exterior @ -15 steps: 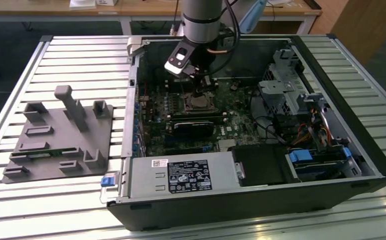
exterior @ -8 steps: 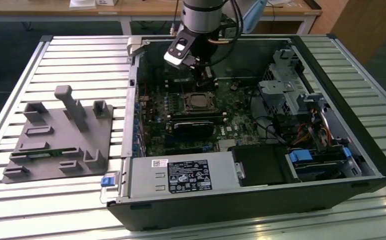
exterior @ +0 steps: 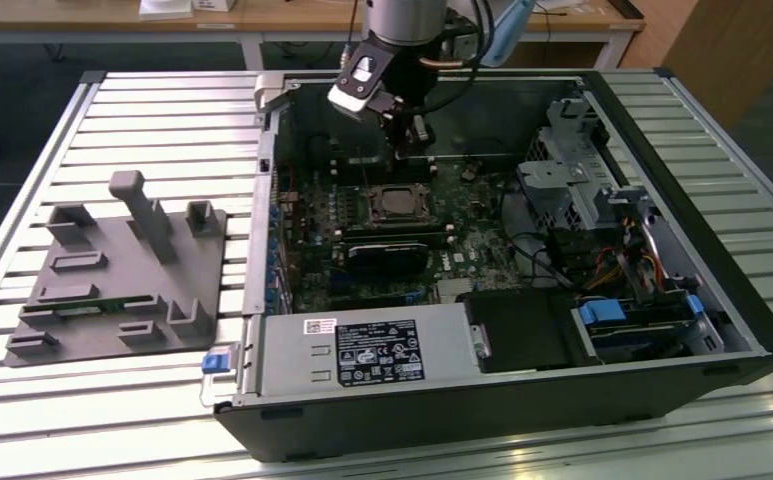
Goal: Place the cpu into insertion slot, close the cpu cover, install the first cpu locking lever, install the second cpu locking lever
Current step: 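Install the first cpu locking lever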
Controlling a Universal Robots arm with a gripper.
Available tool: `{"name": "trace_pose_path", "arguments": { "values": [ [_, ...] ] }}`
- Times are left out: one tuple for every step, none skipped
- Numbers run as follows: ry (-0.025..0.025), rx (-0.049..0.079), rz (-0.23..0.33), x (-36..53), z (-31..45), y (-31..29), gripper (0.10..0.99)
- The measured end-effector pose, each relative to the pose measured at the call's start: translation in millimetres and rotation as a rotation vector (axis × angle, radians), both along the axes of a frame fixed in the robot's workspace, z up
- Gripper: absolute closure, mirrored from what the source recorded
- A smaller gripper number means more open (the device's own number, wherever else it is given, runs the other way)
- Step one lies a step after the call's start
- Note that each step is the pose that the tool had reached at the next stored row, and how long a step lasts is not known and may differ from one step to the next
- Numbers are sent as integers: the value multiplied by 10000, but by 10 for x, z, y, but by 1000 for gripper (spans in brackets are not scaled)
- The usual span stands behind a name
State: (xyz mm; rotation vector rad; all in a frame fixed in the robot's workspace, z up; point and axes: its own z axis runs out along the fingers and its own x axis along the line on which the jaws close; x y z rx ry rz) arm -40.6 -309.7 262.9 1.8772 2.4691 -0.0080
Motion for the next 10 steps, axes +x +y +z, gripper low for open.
{"name": "trace_pose_path", "arguments": {
  "values": [
    [0,-1,167,0,0,0,980],
    [2,-3,348,0,1,0,980],
    [2,-3,527,0,1,0,980],
    [1,-2,706,0,1,0,980],
    [1,-2,886,0,1,0,980],
    [1,-2,1066,0,1,0,980],
    [1,-2,1246,0,1,0,980],
    [1,-2,1442,0,1,0,980],
    [1,-2,1621,0,1,0,980],
    [1,-2,1802,-1,1,0,980]
  ]
}}
